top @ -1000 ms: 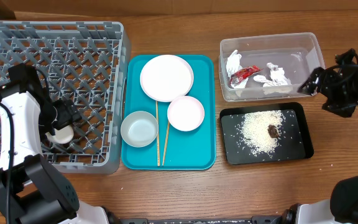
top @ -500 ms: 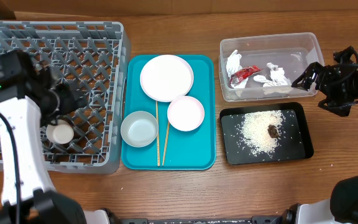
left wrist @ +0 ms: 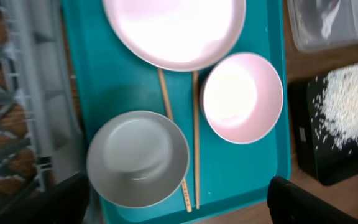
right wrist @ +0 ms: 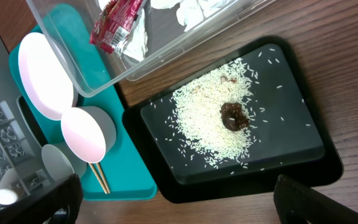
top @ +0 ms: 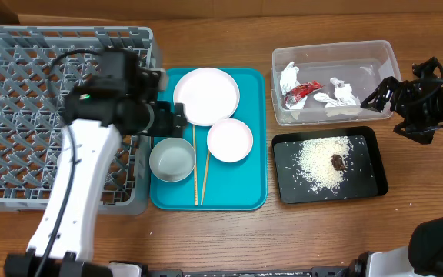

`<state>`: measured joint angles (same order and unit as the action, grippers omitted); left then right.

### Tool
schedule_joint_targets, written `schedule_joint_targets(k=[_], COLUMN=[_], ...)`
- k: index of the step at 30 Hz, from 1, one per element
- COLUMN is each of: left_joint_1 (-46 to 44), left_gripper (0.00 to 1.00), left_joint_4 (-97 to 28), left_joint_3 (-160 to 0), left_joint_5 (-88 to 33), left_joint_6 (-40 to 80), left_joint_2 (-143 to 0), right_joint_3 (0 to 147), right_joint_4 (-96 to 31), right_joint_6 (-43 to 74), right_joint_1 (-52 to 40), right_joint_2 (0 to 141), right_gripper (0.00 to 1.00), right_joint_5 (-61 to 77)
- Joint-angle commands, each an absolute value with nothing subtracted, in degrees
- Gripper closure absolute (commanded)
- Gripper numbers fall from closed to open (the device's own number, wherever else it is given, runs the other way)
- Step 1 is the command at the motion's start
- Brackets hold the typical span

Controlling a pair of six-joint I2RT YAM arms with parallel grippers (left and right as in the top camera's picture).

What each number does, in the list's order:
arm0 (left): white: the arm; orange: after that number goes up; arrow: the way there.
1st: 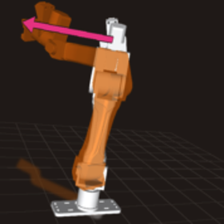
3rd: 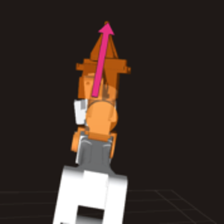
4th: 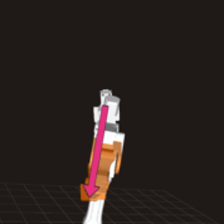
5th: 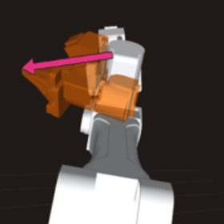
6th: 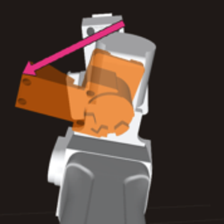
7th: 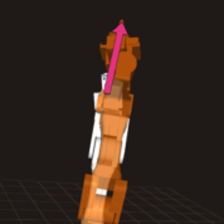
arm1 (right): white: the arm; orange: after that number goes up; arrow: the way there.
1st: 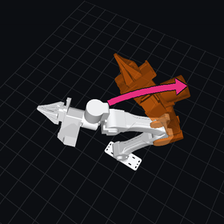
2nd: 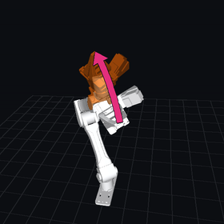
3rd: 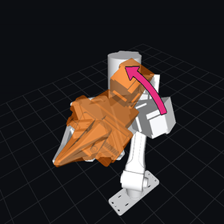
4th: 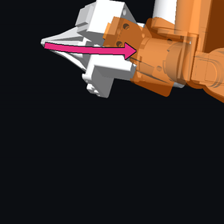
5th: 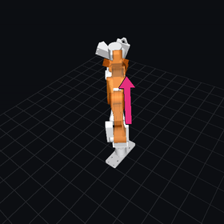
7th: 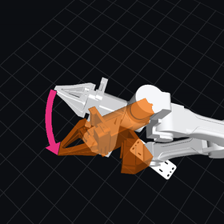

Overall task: Sort waste into correct bins and load items into the dishwasher
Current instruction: 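Reach the left gripper to the small grey bowl and grasp its rim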

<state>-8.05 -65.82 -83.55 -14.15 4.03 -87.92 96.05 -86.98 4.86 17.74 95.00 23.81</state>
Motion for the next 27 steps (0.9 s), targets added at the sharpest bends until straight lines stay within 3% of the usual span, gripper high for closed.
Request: schedule_joint_targets(k=[1, 6, 10, 15, 20, 23, 27], left_joint_1=[-11.86, -16.29, -18.46, -19.31, -19.31, -19.31, -19.31], left_gripper=[0.10, 0.13, 0.26, 0.29, 0.48, 0.73, 0.96], left_joint_4=[-66.28, -67.90, -69.89, -71.79, -71.77, -71.48, -71.26], left_joint_3=[-84.49, -84.49, -84.49, -84.49, -84.49, -84.49, -84.60], left_joint_5=[-12.82, -11.40, -9.61, -4.86, -4.47, -4.45, -4.45], left_joint_6=[3.25, 3.79, 4.71, 7.97, 7.97, 8.21, 9.10], left_joint_2=[-92.86, -100.44, -106.67, -112.86, -116.75, -117.12, -117.12], right_joint_3=[97.19, 97.19, 97.19, 97.19, 97.19, 97.19, 97.19], right_joint_4=[-86.70, -86.72, -86.72, -86.74, -86.74, -86.76, -86.80], right_joint_6=[4.84, 4.84, 4.84, 4.84, 4.84, 4.86, 4.86], right_joint_1=[17.69, 17.69, 17.69, 17.69, 17.69, 17.69, 17.69], right_joint_2=[94.50, 94.50, 94.50, 94.50, 94.50, 94.50, 94.50], right_gripper=[0.00, 0.00, 0.00, 0.00, 0.00, 0.00, 0.00], right_joint_5=[24.49, 24.49, 24.49, 24.49, 24.49, 24.49, 24.49])
